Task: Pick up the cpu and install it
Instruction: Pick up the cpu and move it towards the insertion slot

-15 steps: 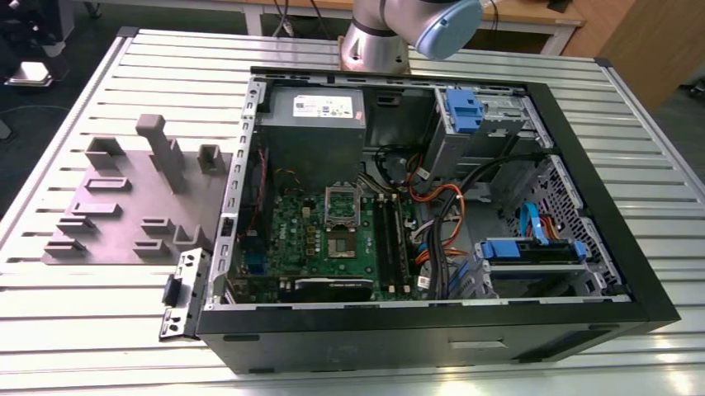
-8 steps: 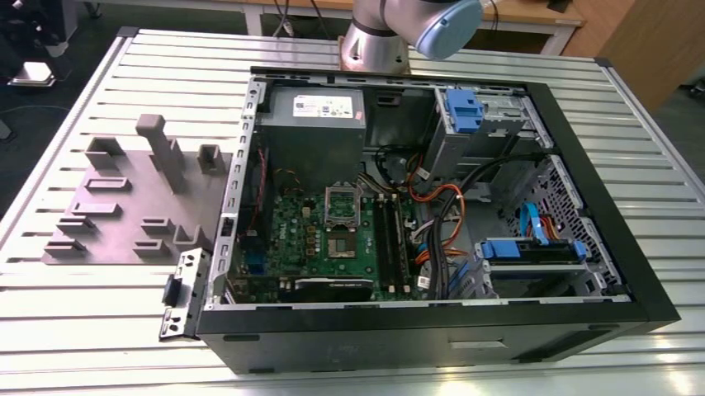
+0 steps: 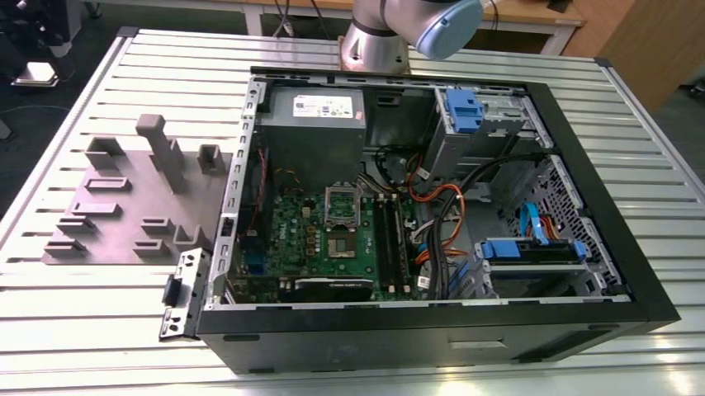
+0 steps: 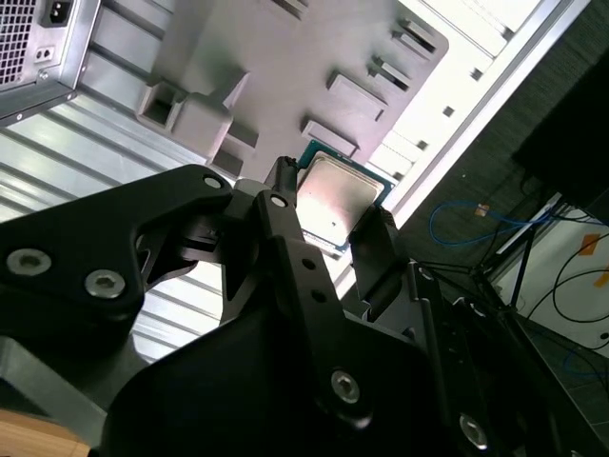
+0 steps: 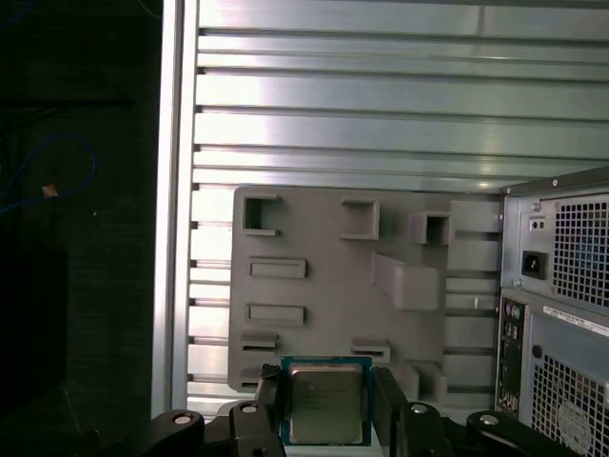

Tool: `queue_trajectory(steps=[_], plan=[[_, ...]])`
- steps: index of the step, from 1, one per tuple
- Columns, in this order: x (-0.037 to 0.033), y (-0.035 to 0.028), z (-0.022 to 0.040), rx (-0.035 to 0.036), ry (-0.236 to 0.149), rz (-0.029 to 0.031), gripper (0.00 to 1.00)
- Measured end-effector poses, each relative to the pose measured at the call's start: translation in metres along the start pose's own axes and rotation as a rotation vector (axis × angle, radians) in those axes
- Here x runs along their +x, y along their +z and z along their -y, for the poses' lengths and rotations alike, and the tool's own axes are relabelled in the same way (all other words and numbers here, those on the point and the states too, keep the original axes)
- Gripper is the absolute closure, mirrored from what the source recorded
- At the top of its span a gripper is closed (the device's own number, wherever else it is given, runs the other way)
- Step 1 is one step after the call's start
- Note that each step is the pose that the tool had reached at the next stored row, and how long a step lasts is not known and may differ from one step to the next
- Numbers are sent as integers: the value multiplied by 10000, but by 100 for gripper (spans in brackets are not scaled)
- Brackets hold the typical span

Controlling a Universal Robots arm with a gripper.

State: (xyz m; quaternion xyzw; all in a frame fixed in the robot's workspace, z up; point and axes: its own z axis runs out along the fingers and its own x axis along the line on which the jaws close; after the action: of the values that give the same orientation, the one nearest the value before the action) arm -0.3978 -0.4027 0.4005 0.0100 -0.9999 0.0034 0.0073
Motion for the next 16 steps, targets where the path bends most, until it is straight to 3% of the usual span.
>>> queue_trajectory(steps=[16], plan=[[-48,-1,1,1,0,-1,53]])
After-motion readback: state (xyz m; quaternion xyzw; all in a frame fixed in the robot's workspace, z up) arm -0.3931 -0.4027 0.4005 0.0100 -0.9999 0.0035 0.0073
